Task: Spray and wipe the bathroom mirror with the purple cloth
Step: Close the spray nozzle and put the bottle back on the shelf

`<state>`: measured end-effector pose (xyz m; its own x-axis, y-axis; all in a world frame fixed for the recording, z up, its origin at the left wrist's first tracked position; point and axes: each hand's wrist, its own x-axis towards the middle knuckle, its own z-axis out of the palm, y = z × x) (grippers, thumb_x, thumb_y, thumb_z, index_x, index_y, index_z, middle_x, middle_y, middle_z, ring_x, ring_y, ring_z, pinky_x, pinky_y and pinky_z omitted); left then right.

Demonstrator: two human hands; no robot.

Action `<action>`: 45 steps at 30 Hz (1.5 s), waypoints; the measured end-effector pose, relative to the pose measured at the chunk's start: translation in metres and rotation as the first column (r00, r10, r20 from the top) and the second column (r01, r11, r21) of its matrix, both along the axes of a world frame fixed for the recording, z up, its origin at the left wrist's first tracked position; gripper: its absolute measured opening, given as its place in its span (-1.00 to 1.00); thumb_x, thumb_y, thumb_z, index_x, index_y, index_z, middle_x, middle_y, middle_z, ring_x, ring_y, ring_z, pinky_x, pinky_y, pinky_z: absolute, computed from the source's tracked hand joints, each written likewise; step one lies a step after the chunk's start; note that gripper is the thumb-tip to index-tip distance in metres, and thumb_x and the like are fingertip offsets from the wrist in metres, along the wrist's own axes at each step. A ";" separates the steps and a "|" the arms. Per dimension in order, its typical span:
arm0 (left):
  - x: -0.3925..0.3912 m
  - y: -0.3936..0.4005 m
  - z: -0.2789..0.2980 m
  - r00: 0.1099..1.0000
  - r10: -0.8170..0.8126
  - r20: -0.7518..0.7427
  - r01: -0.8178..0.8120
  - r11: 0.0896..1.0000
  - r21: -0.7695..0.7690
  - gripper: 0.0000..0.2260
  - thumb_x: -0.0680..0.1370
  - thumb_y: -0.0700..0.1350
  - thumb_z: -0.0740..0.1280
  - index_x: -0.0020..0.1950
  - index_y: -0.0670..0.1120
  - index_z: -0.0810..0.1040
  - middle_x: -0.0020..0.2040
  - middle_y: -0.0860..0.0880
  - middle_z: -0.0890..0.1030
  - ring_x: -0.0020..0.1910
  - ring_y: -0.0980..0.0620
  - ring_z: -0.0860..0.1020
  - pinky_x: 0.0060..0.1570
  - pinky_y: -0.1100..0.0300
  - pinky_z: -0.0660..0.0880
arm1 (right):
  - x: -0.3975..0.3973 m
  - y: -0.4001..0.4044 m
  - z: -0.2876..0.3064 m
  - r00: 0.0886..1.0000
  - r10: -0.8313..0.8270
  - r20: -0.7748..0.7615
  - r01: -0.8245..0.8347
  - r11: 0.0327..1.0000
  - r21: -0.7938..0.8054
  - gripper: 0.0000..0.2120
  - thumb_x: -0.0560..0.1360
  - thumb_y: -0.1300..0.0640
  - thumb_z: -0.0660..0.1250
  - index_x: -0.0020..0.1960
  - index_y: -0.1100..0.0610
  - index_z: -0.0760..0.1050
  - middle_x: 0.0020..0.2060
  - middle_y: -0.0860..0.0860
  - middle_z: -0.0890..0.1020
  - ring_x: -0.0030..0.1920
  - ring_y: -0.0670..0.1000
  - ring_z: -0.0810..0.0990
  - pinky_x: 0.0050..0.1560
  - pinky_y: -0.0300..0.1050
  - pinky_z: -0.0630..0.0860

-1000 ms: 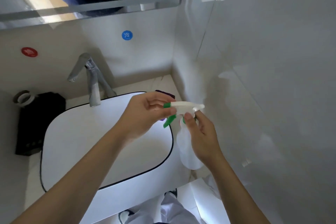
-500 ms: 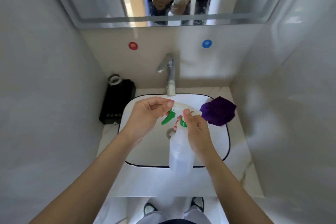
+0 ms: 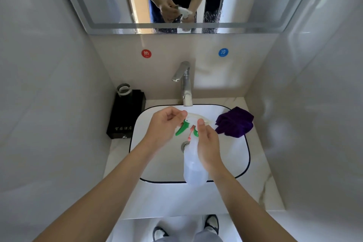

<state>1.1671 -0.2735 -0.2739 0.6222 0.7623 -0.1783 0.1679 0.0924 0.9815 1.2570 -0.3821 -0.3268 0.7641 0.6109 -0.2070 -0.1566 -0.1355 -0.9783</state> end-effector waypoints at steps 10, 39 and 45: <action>0.021 -0.008 0.005 1.000 0.017 -0.026 -0.017 1.000 0.003 -0.71 0.67 -0.09 0.35 -0.19 -0.21 0.48 -0.33 -0.12 0.48 -0.35 0.02 0.41 -0.34 0.35 0.39 | 0.000 0.001 -0.008 0.985 -0.104 0.138 0.109 0.994 -0.025 -0.52 0.62 -0.24 0.17 -0.16 0.12 0.58 -0.30 0.07 0.67 -0.29 -0.04 0.63 -0.13 -0.14 0.53; 0.024 0.008 0.004 0.990 -0.085 -0.112 0.092 0.994 0.059 -0.57 0.71 0.03 0.25 -0.32 -0.06 0.25 -0.46 0.08 0.31 -0.43 0.03 0.29 -0.35 0.14 0.24 | -0.008 0.012 -0.014 0.954 -0.164 0.251 0.193 0.976 -0.097 -0.52 0.64 -0.29 0.09 -0.15 0.03 0.56 -0.34 0.05 0.66 -0.29 -0.01 0.63 -0.11 0.02 0.56; 0.027 0.007 -0.003 0.995 -0.039 -0.097 0.045 0.997 0.064 -0.56 0.72 0.06 0.20 -0.32 -0.06 0.25 -0.44 0.08 0.31 -0.43 0.06 0.29 -0.33 0.16 0.25 | -0.010 0.016 -0.012 0.956 -0.149 0.254 0.180 0.978 -0.103 -0.52 0.66 -0.27 0.09 -0.14 0.06 0.54 -0.29 0.09 0.65 -0.36 -0.16 0.59 -0.14 -0.05 0.52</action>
